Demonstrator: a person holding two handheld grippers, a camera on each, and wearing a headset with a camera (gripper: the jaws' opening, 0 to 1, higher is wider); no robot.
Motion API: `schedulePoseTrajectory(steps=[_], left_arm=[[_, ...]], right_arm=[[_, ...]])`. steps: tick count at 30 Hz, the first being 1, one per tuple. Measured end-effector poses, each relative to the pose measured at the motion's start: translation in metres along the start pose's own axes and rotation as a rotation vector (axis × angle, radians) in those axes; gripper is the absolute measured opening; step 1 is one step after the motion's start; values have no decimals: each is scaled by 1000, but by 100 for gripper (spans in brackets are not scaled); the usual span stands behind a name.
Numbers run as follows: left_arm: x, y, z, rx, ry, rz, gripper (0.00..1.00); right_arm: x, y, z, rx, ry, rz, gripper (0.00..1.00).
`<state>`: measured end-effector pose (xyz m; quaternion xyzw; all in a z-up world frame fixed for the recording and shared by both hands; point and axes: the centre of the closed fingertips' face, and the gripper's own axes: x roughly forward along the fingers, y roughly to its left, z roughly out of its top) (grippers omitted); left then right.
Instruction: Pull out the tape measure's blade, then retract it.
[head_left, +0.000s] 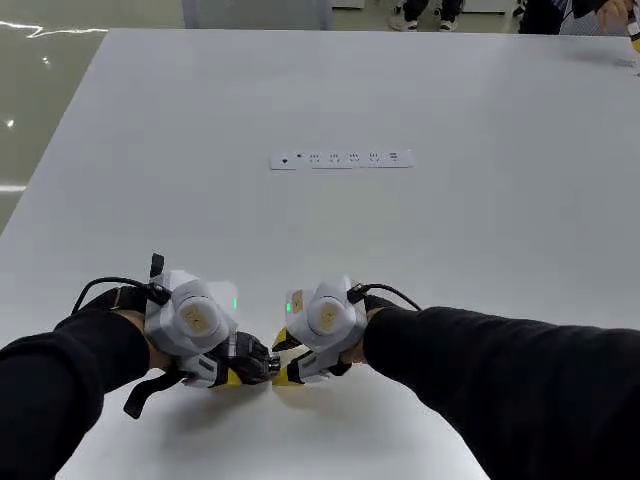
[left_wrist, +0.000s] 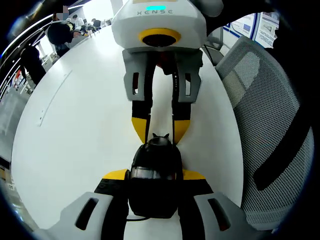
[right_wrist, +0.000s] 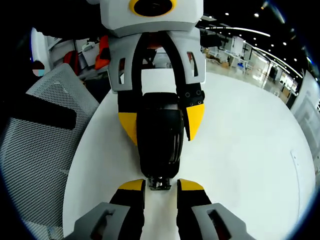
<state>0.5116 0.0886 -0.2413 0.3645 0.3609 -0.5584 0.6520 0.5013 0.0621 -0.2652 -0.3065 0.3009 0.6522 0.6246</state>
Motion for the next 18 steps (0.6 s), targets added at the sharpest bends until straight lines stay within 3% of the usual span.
schedulePoseTrajectory(steps=[5,18], left_arm=[[0,0,0,-3,-4,-3,33],[0,1,0,-11,-10,8,33]], right_arm=[[2,1,0,-8,10,11,13],[2,-1,-2,-2,25,6,11]])
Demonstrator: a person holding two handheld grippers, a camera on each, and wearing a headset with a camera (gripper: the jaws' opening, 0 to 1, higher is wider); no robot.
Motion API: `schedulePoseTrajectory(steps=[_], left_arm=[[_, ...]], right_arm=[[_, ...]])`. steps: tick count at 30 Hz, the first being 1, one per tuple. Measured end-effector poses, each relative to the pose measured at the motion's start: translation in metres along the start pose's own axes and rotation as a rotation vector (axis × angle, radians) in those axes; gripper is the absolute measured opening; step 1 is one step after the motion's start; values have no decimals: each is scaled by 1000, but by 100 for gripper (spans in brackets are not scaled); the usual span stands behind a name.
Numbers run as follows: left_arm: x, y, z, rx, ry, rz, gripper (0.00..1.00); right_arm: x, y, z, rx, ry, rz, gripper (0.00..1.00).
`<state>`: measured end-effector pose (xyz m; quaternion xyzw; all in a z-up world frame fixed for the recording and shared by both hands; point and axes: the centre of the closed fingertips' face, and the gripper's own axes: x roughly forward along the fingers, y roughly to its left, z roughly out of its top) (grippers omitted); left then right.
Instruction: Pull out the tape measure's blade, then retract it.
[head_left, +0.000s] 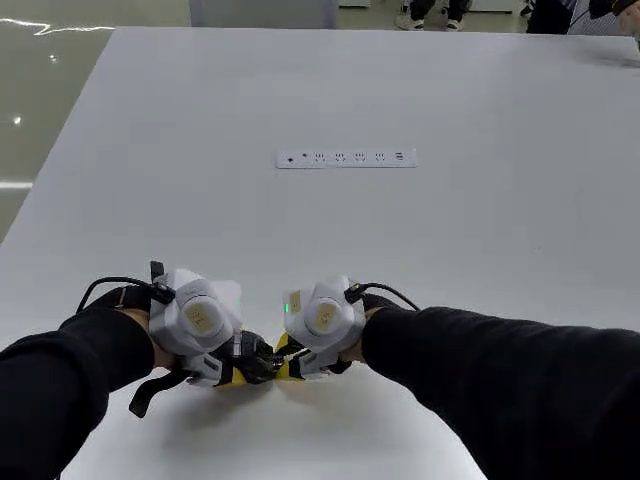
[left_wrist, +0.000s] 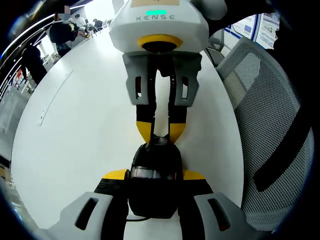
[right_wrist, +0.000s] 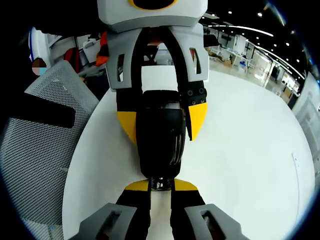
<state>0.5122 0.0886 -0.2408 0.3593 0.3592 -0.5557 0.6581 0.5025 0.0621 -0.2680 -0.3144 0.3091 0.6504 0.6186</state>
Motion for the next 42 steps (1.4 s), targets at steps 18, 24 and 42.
schedulePoseTrajectory(steps=[18,24,42], left_arm=[[-1,0,-1,3,-7,5,32],[-1,0,-1,2,-9,5,32],[0,0,-1,-2,-8,10,33]], right_arm=[[-1,2,0,28,-7,-2,9],[-4,1,-4,46,-14,-3,9],[-13,2,-18,57,0,-11,10]])
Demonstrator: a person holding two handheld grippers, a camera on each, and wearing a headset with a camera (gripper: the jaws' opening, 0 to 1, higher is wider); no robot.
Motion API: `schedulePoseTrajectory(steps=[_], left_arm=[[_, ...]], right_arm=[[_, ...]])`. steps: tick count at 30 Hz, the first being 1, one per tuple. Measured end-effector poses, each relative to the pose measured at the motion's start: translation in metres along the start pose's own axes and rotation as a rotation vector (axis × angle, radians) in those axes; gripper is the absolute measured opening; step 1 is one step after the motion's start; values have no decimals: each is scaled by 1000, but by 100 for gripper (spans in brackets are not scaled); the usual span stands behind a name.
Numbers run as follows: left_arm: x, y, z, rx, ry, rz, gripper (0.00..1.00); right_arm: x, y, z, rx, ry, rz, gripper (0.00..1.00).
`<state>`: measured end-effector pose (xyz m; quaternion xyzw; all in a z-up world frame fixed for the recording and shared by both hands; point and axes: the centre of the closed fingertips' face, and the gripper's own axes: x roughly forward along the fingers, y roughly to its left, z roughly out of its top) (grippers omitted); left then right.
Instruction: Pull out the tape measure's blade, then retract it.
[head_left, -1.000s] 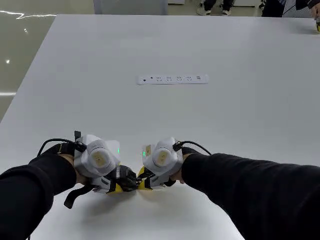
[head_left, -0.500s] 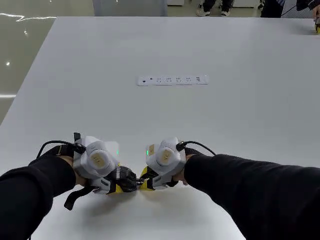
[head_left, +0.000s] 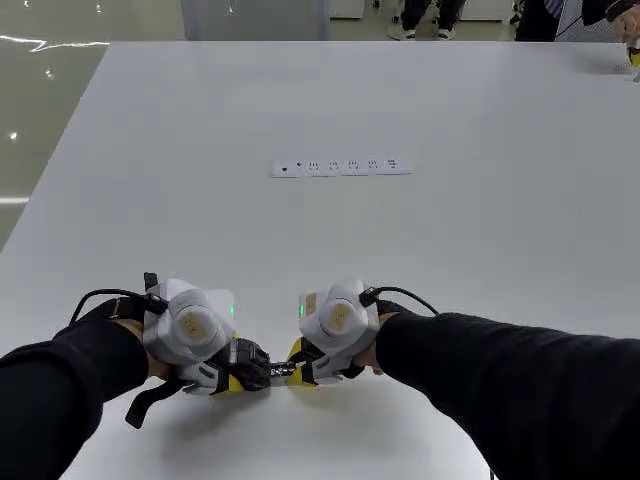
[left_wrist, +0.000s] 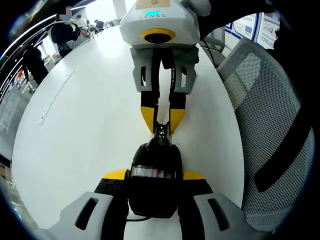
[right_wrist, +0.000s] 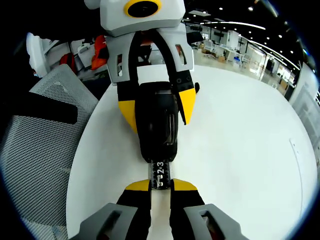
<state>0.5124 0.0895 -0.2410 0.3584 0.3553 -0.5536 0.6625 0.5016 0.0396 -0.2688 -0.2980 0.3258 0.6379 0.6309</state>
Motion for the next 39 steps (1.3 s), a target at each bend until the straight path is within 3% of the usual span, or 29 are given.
schedulePoseTrajectory(steps=[39], left_arm=[[1,1,0,-8,-10,7,33]], right_arm=[[-12,-1,-15,16,8,-15,10]])
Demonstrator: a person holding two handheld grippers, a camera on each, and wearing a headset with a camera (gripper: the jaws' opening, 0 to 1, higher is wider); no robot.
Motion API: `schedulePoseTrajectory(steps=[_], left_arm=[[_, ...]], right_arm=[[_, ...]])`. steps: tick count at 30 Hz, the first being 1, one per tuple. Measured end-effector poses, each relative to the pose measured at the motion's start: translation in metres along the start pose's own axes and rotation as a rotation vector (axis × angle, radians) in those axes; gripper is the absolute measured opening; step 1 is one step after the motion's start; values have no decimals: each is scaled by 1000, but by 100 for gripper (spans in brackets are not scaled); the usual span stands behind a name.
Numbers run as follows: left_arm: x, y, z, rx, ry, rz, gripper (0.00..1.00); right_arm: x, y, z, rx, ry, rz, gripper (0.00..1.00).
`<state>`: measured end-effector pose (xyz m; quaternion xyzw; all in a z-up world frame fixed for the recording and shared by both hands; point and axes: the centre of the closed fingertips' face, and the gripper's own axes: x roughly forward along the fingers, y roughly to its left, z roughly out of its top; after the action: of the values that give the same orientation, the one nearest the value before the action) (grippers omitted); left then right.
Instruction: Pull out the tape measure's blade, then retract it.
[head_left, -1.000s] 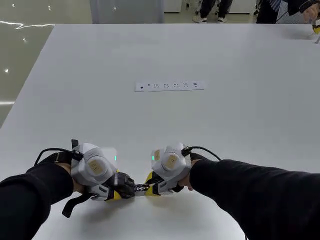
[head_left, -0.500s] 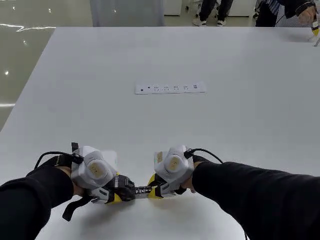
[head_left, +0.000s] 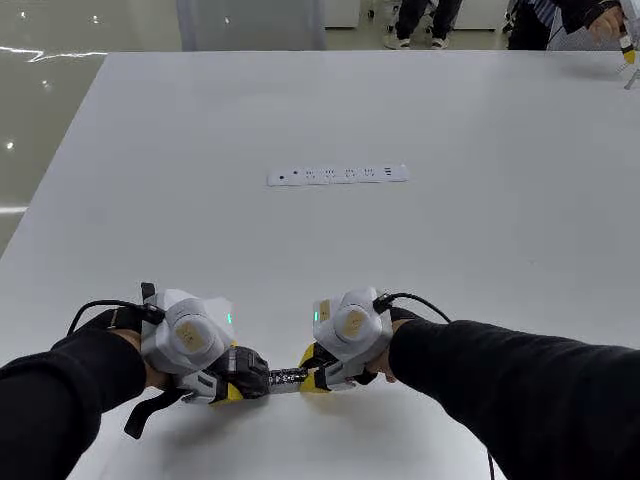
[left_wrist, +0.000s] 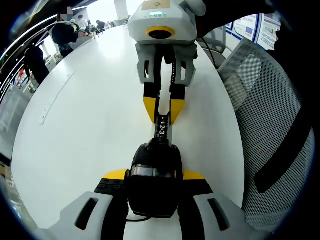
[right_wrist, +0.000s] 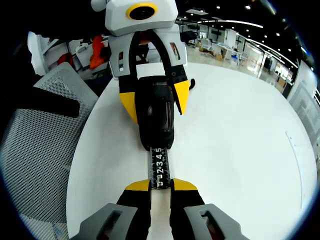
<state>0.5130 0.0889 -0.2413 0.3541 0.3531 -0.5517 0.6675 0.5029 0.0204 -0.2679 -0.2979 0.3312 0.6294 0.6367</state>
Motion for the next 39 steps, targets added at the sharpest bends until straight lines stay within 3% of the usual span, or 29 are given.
schedulePoseTrajectory(steps=[39], left_arm=[[-1,1,0,-6,-11,8,33]], right_arm=[[-12,-3,-16,31,23,-6,10]])
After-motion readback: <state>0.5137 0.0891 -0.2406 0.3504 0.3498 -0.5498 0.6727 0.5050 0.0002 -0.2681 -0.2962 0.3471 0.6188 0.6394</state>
